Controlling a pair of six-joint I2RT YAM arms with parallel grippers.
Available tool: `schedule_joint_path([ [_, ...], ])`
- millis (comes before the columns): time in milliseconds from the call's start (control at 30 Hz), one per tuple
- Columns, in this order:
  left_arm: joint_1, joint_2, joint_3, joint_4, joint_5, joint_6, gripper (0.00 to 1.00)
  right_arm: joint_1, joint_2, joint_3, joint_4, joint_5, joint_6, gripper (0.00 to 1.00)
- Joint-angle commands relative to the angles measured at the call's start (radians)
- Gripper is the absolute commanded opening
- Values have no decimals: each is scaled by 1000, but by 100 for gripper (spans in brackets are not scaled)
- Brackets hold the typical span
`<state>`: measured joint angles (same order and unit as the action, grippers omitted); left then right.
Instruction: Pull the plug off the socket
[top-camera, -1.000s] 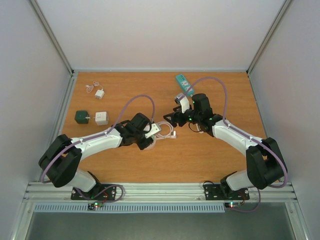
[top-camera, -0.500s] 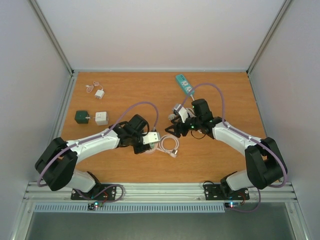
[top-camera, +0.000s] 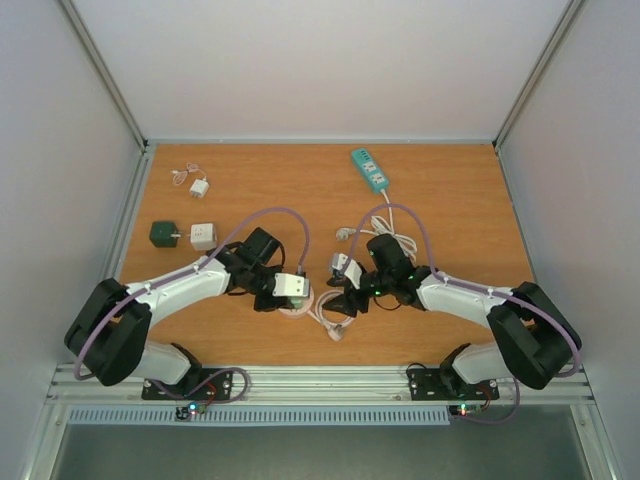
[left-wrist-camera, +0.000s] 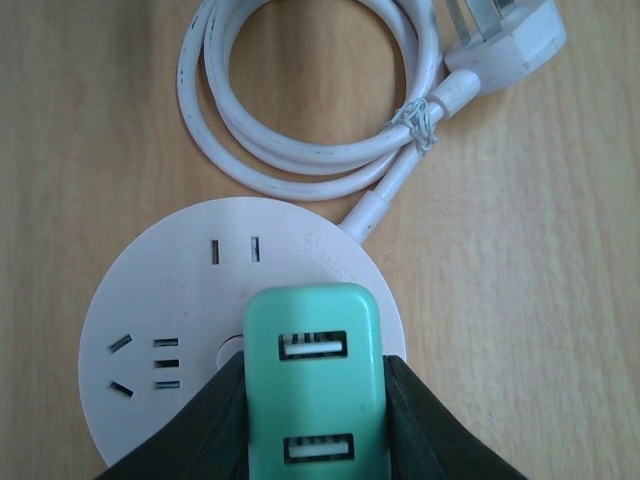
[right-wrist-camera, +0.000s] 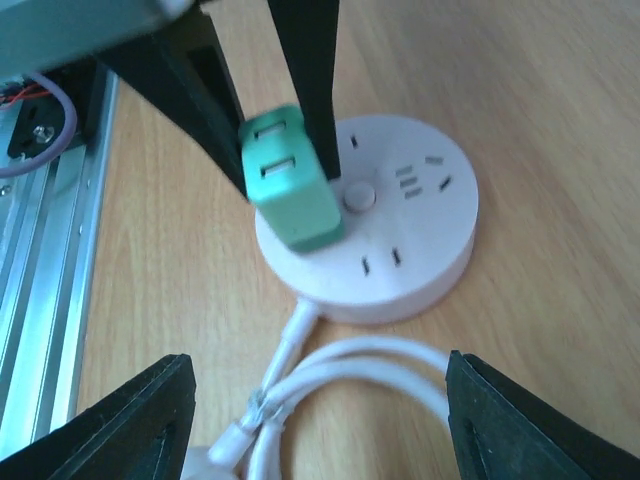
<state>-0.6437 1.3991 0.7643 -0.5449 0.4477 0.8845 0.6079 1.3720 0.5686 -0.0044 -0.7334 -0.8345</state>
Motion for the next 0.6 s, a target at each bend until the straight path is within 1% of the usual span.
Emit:
schedule_joint_path([
  [0,5,-18,-21,-27,71,137,10,70,23,3,223,68,49,69],
  [133,28,-21,-41,-34,68,160,9,183,77,-21,342,144,61,71],
  [233,45,-47,-58,-42,77,177,9,241,105,-63,434,196,59,71],
  [367,58,-87,-86,-35,100,189,9,267,163,-98,602,245,51,73],
  [567,60,-96,-99,-16,131,182,9,282,245,-108,757,279,51,74],
])
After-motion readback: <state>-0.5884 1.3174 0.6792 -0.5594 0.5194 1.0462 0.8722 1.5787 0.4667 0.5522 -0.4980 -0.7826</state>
